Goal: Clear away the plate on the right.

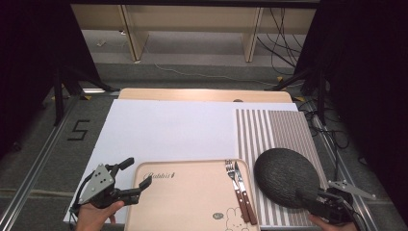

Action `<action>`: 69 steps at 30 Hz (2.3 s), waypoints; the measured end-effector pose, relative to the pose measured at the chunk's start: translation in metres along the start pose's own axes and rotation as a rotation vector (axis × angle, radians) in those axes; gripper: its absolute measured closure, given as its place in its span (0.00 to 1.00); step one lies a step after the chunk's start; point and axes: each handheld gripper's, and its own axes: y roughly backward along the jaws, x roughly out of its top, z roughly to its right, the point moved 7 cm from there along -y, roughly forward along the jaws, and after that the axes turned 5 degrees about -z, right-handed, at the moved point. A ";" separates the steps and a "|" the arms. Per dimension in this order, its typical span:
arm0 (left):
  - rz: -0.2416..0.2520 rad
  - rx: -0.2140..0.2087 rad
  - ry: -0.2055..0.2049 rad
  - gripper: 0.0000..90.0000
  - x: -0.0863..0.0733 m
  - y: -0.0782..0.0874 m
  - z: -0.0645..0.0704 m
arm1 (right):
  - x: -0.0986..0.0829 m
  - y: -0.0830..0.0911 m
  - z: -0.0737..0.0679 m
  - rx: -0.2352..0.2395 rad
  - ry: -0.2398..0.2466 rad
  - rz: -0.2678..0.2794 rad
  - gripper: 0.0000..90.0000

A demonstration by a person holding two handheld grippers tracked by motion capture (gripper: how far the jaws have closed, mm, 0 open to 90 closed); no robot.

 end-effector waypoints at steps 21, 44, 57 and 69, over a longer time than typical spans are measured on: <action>-0.001 -0.003 0.001 0.18 0.000 -0.001 0.001 | -0.009 -0.002 0.022 0.090 -0.176 -0.032 0.18; -0.005 -0.004 0.001 0.18 -0.001 -0.001 0.001 | -0.012 -0.010 0.032 0.112 -0.258 -0.053 0.21; -0.003 -0.006 0.001 0.19 0.000 -0.001 0.001 | -0.011 -0.015 0.034 0.172 -0.311 -0.053 0.24; -0.003 -0.007 0.000 0.18 0.000 -0.002 0.002 | -0.012 -0.017 0.034 0.232 -0.404 -0.074 0.29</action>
